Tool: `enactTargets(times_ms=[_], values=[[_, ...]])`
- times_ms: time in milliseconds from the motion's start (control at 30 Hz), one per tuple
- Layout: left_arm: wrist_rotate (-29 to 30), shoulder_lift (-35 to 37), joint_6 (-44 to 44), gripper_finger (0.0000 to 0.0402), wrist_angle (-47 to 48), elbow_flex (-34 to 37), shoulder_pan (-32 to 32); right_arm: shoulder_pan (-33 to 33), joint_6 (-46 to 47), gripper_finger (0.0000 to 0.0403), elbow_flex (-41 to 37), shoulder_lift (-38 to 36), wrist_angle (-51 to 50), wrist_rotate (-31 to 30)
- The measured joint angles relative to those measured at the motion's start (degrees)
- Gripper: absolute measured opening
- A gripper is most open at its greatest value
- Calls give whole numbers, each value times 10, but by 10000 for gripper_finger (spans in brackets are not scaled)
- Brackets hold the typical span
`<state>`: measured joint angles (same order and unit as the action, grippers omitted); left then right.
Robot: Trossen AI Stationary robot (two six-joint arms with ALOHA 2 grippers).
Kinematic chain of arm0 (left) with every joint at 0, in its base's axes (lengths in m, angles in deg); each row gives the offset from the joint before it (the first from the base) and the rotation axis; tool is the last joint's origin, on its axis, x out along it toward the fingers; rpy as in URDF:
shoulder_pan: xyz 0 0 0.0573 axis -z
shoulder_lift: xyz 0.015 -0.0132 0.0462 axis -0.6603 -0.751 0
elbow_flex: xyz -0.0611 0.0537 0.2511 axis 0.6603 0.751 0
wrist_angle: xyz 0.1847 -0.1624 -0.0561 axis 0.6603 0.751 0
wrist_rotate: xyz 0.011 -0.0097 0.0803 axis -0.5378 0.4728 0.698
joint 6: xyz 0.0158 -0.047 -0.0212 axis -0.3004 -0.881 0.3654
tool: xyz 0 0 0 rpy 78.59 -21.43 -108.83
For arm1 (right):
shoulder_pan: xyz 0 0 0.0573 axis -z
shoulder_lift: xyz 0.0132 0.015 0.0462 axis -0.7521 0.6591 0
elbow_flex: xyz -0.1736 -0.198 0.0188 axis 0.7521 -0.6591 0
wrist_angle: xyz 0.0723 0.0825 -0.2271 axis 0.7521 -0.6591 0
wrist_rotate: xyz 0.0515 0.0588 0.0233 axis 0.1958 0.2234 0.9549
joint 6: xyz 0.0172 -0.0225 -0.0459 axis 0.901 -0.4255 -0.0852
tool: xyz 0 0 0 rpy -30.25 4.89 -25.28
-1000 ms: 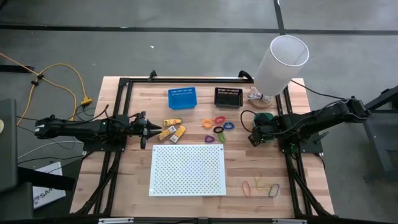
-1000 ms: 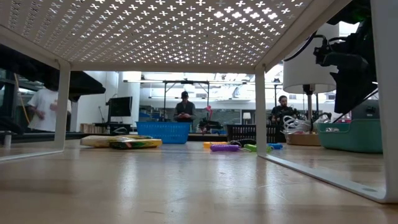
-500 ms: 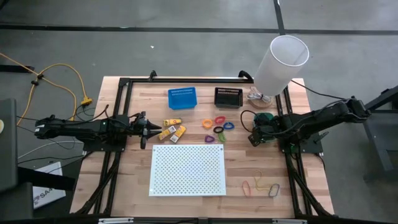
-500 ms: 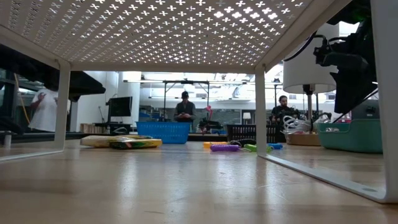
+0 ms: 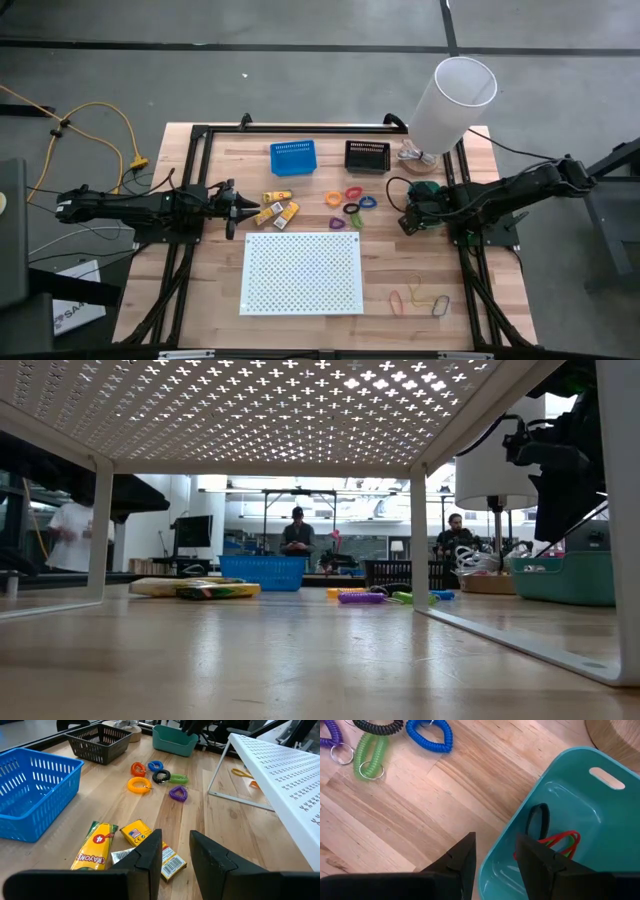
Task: Pick & Place Office Desk Supplies
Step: Put the yellow rubber band into the green bin
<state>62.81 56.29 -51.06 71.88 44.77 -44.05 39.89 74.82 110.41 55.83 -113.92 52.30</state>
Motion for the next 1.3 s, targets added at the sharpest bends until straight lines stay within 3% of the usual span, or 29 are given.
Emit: enactTargets(times_ms=[333, 567, 1300], values=[[0, 0, 0, 95, 0, 0, 0, 0, -3, 124, 0, 0, 0, 0], [0, 0, 0, 95, 0, 0, 0, 0, -55, 124, 0, 0, 0, 0], [0, 0, 0, 95, 0, 0, 0, 0, -56, 124, 0, 0, 46, 3]])
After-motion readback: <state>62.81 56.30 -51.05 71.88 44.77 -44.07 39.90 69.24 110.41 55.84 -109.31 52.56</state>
